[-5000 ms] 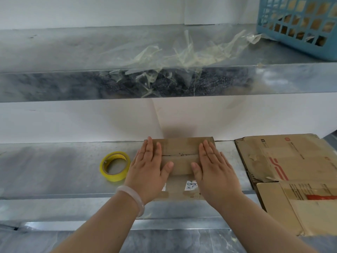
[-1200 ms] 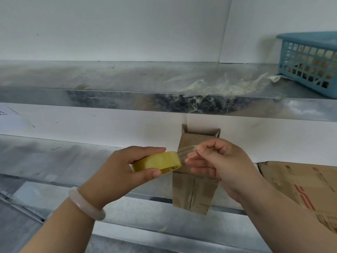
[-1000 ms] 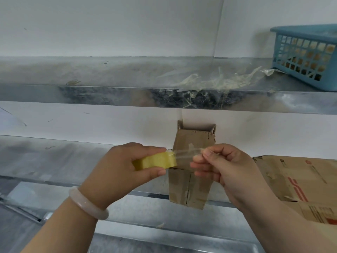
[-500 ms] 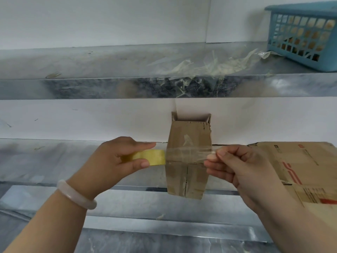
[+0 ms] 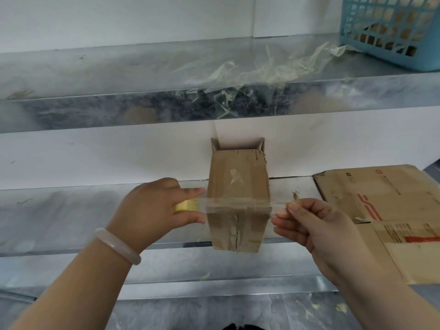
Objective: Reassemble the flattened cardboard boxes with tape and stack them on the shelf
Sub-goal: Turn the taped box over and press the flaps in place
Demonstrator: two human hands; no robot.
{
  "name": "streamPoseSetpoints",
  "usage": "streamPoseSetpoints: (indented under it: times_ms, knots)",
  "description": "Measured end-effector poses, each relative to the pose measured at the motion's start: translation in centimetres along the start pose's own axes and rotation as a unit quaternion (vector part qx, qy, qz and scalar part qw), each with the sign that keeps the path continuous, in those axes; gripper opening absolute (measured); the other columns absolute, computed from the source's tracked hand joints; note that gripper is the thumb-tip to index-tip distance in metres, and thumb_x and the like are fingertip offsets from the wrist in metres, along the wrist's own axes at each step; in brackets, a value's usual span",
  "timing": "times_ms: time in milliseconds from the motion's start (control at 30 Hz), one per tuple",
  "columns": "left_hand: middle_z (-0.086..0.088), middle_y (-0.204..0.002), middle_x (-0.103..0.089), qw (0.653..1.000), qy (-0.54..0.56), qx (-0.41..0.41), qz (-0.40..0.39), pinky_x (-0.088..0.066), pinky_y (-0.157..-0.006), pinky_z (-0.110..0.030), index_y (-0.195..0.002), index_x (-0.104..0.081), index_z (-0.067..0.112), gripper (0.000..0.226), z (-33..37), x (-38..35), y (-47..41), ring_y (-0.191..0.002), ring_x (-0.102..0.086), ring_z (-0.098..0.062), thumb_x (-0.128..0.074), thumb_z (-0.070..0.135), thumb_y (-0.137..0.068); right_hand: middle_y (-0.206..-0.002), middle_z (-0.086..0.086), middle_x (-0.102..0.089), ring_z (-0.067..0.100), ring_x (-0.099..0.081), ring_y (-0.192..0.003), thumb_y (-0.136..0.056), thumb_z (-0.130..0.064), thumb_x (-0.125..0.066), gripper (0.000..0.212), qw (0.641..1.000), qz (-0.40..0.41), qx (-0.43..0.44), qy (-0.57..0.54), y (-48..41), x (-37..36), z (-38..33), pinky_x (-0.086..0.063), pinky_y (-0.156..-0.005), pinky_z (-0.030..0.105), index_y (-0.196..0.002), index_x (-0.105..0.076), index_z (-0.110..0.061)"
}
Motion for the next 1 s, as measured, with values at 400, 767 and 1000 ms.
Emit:
streamPoseSetpoints:
  times_ms: [400,767,1000]
  knots:
    - [0.018,-0.071,-0.045,1.000,0.023,-0.005,-0.005,-0.037,-0.053,-0.017,-0.117,-0.066,0.041,0.074,-0.6,-2.9,-0.3,-0.061,-0.046,-0.004,-0.022,0.085,-0.077,-0.078,0.014,-0.070,0.023,-0.069,-0.073,-0.094,-0.005,-0.057,0.010,0.999,0.001,-0.034,-0.016,-2.6,0.2,3.0,-0.060,-0.067,0.033,-0.087,-0.063,-0.001]
    - [0.017,-0.069,-0.046,0.999,0.029,0.014,-0.006,-0.034,-0.051,-0.014,-0.116,-0.067,0.038,0.072,-0.6,-4.2,-0.5,-0.060,-0.047,-0.003,-0.024,0.082,-0.079,-0.083,-0.003,-0.070,0.010,-0.059,-0.076,-0.078,-0.022,-0.064,0.006,0.983,-0.043,-0.120,-0.135,-3.8,-2.1,7.9,-0.033,-0.068,0.028,-0.082,-0.059,-0.021]
    - [0.017,-0.069,-0.046,0.999,0.032,0.033,-0.020,-0.031,-0.054,-0.013,-0.119,-0.064,0.040,0.074,-0.7,-4.2,-0.5,-0.063,-0.046,-0.001,-0.024,0.085,-0.075,-0.086,-0.005,-0.072,0.014,-0.063,-0.084,-0.093,-0.010,-0.060,0.013,0.998,-0.007,-0.065,-0.019,-4.7,-0.3,7.1,-0.040,-0.071,0.028,-0.092,-0.062,-0.023]
Point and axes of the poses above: each hand's wrist, its own y-axis away from the middle knuckle, its own x-axis out of the back of the hand, z = x × y, the point moved 9 cm from there along -y, towards the middle knuckle
